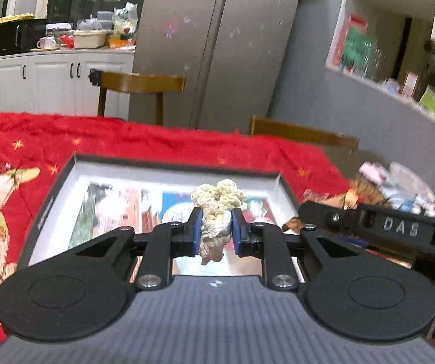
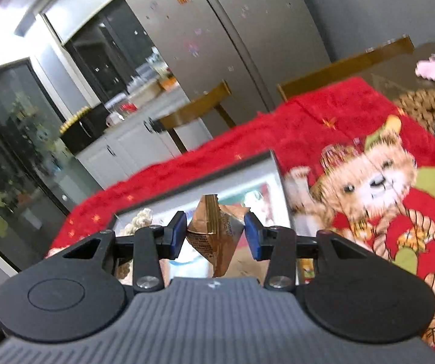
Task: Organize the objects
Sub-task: 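Lower the packet into the box and open the right tool while the left tool releases the scrunchie, then withdraw both open tools from the box back over the table, then grasp the blue binder clip with the left tool while the right tool grasps another paper packet, then lift the clip and packet and carry both toward the black box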
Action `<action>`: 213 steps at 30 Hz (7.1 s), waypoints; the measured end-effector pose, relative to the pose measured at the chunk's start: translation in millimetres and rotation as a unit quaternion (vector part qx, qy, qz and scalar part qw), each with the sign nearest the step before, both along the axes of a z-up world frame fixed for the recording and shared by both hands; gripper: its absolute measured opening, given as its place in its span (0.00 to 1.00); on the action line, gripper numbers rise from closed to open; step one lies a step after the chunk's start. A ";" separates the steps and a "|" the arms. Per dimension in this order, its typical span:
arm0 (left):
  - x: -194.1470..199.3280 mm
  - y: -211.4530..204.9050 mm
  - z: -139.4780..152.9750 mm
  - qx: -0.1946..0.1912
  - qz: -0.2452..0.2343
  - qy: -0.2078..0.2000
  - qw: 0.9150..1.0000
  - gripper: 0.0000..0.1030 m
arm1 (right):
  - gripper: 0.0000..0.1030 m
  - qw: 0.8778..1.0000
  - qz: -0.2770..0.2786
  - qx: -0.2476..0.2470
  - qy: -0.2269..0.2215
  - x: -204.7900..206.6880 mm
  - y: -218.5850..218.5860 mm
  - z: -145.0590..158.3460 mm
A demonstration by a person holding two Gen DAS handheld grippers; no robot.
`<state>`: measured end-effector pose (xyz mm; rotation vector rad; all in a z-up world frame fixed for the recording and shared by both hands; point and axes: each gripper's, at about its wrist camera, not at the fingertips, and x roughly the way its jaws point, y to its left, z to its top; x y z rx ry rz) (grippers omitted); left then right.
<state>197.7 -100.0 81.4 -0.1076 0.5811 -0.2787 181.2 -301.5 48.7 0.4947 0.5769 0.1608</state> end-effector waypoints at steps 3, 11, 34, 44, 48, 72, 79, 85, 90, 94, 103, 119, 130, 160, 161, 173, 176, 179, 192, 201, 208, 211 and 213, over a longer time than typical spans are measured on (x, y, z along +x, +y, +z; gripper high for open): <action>4.9 -4.0 -19.6 0.014 -0.008 0.021 1.000 0.23 | 0.44 1.000 0.000 -0.004 0.019 4.8 0.8 -9.6; 1.3 -17.7 -37.9 0.058 -0.007 0.025 0.998 0.23 | 0.44 0.999 0.001 -0.019 0.048 5.9 7.4 -21.7; 9.0 -12.2 -44.2 0.058 0.004 0.071 0.996 0.23 | 0.44 0.996 0.003 -0.049 0.076 9.9 18.4 -28.9; 16.0 -9.4 -50.6 0.050 0.004 0.091 0.995 0.24 | 0.45 0.995 0.004 -0.052 0.080 11.0 17.4 -29.4; 17.3 -9.7 -52.4 0.049 0.004 0.095 0.994 0.24 | 0.48 0.996 0.005 -0.050 0.080 10.7 17.6 -29.0; 4.6 34.4 19.7 -0.001 0.016 0.017 1.000 0.66 | 0.83 0.999 0.013 -0.005 -0.031 -15.3 1.1 16.3; -23.7 49.8 63.7 0.011 0.030 -0.040 0.999 0.66 | 0.94 0.998 0.014 0.002 -0.069 -31.8 4.4 41.7; -73.7 79.1 100.0 0.004 0.030 -0.072 0.997 0.66 | 1.00 0.995 0.034 0.004 -0.094 -57.4 23.1 70.5; -129.7 117.3 118.0 0.020 0.062 -0.108 0.992 0.66 | 1.00 0.992 0.042 -0.019 -0.121 -91.1 42.5 88.6; -173.5 147.1 120.3 0.017 0.086 -0.125 0.988 0.66 | 1.00 0.990 0.028 -0.031 -0.132 -114.5 51.4 92.6; -265.2 174.7 93.7 0.032 0.139 -0.142 0.980 0.66 | 1.00 0.983 0.004 -0.069 -0.167 -155.2 63.8 72.2; -290.1 147.8 -31.4 0.011 0.162 0.036 0.986 0.67 | 1.00 0.986 0.056 -0.095 -0.123 -199.7 98.1 -10.7; -258.4 125.9 -54.3 0.032 0.173 0.062 0.982 0.67 | 0.91 0.991 0.081 -0.087 -0.064 -186.5 106.2 -37.4; -222.5 103.8 -65.3 0.071 0.201 0.030 0.977 0.35 | 0.62 0.987 0.081 -0.135 -0.007 -150.5 130.5 -54.6; -222.9 103.9 -65.3 0.070 0.202 0.029 0.976 0.35 | 0.59 0.988 0.079 -0.135 -0.007 -150.3 129.9 -54.6; -227.1 106.3 -63.7 0.067 0.215 0.018 0.974 0.32 | 0.35 0.991 0.058 -0.119 -0.008 -152.5 120.9 -54.6; -228.6 106.9 -63.1 0.064 0.217 0.014 0.974 0.32 | 0.33 0.991 0.058 -0.119 -0.013 -154.0 121.7 -53.7; -230.1 106.1 -62.7 0.065 0.220 0.010 0.973 0.32 | 0.32 0.992 0.056 -0.112 -0.021 -156.8 119.6 -52.6; -234.6 106.0 -60.0 0.064 0.224 -0.003 0.972 0.32 | 0.30 0.991 0.056 -0.099 -0.072 -172.7 116.0 -44.4; -243.1 97.7 -53.9 0.070 0.192 -0.036 0.978 0.32 | 0.29 0.991 0.058 -0.092 -0.073 -172.8 115.0 -43.9; -244.5 106.4 -39.1 0.061 0.184 -0.037 0.980 0.32 | 0.29 0.990 0.069 -0.088 -0.080 -176.6 117.0 -33.4; -244.9 109.6 -26.6 0.062 0.176 -0.047 0.981 0.32 | 0.29 0.990 0.075 -0.090 -0.084 -176.9 118.4 -25.0; -243.3 110.3 -19.2 0.062 0.167 -0.054 0.983 0.32 | 0.29 0.988 0.080 -0.094 -0.090 -177.0 119.6 -18.2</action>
